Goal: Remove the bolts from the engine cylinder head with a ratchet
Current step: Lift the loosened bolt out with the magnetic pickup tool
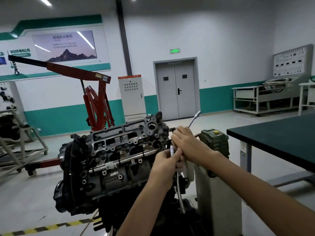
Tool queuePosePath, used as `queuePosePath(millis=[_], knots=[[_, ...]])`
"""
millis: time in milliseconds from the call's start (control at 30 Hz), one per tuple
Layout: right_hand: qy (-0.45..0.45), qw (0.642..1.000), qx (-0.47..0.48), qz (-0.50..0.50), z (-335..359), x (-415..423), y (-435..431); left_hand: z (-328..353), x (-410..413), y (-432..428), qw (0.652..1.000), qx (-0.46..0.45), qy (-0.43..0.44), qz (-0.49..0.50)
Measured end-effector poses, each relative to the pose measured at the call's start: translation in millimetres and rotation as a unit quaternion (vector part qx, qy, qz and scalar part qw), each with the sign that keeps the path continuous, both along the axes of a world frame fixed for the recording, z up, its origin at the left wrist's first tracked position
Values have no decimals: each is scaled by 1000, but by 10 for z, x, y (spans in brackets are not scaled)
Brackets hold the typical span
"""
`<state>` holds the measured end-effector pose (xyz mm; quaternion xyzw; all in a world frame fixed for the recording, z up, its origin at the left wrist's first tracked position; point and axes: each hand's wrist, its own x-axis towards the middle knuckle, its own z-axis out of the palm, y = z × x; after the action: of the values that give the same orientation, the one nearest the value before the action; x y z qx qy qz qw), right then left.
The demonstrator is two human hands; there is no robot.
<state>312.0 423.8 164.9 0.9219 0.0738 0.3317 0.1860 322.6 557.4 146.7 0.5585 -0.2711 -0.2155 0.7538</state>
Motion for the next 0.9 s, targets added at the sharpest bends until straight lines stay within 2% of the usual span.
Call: queuePosePath(millis=[67, 133, 167, 233, 300, 333, 367, 500, 567, 733, 900], knots=[[-41, 996, 73, 0, -37, -13, 49, -43, -3, -29, 1000, -17, 16, 16], [-102, 963, 246, 36, -38, -133, 100, -81, -30, -31, 998, -46, 18, 24], [-136, 924, 351, 63, -62, -228, 124, -96, -55, -32, 998, -61, 13, 25], [-145, 816, 548, 115, -168, -461, 188, -116, -111, -45, 997, -72, -13, 31], [-42, 711, 682, 164, -296, -658, 241, -119, -190, -110, 996, -45, -68, 46], [7, 675, 713, 187, -352, -734, 255, -121, -243, -166, 993, -29, -98, 52], [27, 660, 724, 199, -394, -797, 237, -126, -303, -231, 990, -18, -126, 55], [-11, 601, 773, 200, -337, -1092, -21, -177, -566, -568, 968, 31, -242, 55], [-25, 584, 792, 177, -328, -1278, -220, -176, -725, -791, 949, 38, -308, 50], [-162, 549, 810, 127, -405, -1864, -828, -106, -1254, -1600, 903, 65, -424, -14], [-290, 510, 807, 69, -566, -2622, -1634, -210, -1927, -2632, 863, 84, -480, -133]])
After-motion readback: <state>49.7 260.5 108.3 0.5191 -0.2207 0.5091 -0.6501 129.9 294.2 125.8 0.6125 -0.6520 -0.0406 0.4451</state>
